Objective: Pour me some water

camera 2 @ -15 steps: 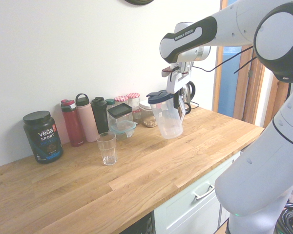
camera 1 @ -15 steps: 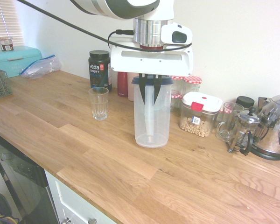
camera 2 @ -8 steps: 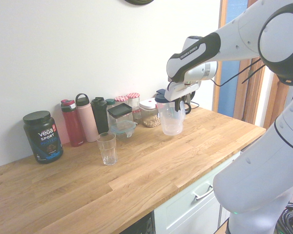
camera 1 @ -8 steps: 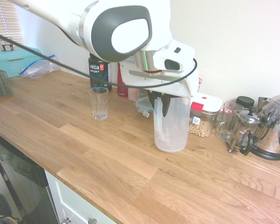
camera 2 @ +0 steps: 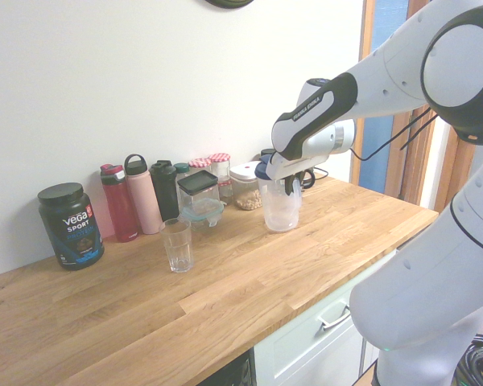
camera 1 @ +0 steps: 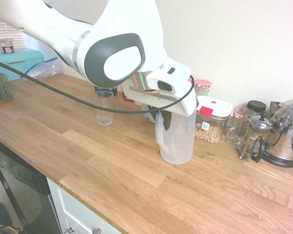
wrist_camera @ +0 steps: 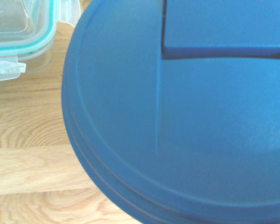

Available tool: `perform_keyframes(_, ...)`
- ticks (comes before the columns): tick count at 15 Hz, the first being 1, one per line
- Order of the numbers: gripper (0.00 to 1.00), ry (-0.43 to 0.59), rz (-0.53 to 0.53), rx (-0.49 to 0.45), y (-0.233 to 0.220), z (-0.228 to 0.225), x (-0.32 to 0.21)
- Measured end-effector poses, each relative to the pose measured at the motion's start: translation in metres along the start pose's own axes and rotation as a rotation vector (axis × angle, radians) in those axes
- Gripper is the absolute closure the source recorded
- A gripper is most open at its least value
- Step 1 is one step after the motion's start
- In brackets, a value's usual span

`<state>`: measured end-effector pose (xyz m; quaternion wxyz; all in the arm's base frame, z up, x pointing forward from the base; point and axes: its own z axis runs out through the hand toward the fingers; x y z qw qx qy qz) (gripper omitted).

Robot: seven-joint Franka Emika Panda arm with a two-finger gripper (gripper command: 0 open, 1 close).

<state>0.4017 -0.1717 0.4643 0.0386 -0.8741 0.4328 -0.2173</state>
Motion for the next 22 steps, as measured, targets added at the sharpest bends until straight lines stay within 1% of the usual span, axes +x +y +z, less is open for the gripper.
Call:
perform_keyframes(4, 1.0, -0.057, 0.026, 0.022, 0.005, 0.0, -0.003)
perform_keyframes(7, 1.0, -0.067, 0.031, 0.02, 0.009, 0.001, -0.002)
perform_keyframes(8, 0.0, -0.068, 0.029, 0.018, 0.009, 0.001, -0.002)
perform_keyframes(16, 0.0, -0.073, 0.023, 0.0, 0.014, 0.003, -0.003)
perform_keyframes(19, 0.0, -0.066, 0.014, -0.015, 0.02, -0.007, -0.003)
perform_keyframes(20, 0.0, -0.092, 0.003, -0.035, 0.025, -0.017, -0.007)
perform_keyframes(22, 0.0, -0.198, -0.03, -0.1, 0.037, -0.04, -0.026)
